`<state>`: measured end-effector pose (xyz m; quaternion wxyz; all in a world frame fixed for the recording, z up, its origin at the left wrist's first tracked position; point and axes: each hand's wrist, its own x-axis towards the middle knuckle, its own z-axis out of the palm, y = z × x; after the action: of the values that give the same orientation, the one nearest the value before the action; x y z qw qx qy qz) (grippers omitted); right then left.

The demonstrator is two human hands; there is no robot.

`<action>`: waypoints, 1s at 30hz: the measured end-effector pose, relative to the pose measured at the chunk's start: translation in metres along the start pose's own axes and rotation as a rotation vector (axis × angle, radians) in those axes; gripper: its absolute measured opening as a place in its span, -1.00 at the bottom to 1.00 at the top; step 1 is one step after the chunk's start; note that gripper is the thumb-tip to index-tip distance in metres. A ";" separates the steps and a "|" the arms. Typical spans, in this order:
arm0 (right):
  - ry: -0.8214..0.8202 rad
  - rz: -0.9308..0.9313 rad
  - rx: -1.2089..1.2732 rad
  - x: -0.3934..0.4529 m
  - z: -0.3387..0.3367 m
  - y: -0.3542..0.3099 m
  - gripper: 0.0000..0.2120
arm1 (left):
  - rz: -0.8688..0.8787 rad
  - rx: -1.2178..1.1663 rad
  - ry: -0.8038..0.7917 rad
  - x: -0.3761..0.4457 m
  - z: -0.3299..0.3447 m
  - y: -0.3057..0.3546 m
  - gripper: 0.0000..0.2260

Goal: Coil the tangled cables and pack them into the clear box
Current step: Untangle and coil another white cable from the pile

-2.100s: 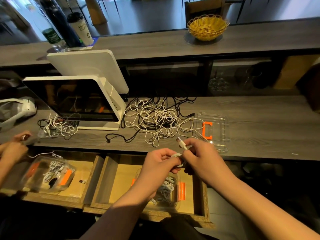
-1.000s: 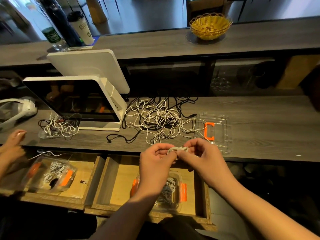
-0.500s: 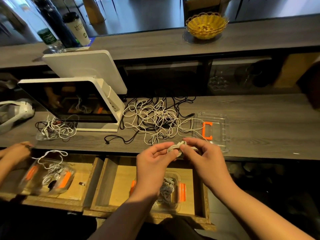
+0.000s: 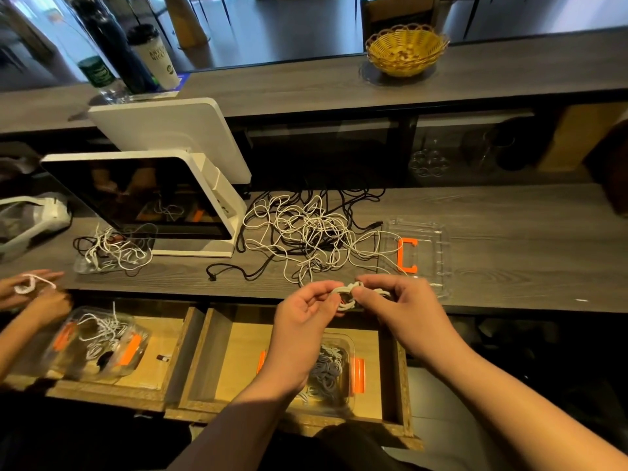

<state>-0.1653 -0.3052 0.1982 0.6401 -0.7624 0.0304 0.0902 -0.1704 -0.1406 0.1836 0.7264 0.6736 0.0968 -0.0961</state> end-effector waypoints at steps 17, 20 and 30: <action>-0.155 0.082 -0.072 0.003 -0.003 -0.005 -0.87 | -0.079 -0.180 -0.068 -0.004 -0.012 -0.009 -0.79; -0.157 0.098 -0.069 0.001 -0.003 -0.003 -0.85 | 0.027 -0.042 -0.038 -0.006 -0.010 -0.013 -0.83; -0.147 0.146 -0.061 0.000 0.003 0.011 -0.79 | 0.171 0.164 0.011 -0.010 -0.011 -0.014 -0.83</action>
<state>-0.1670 -0.3040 0.1873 0.6090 -0.7685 0.0361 0.1931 -0.1837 -0.1306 0.1715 0.6738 0.7371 0.0347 -0.0376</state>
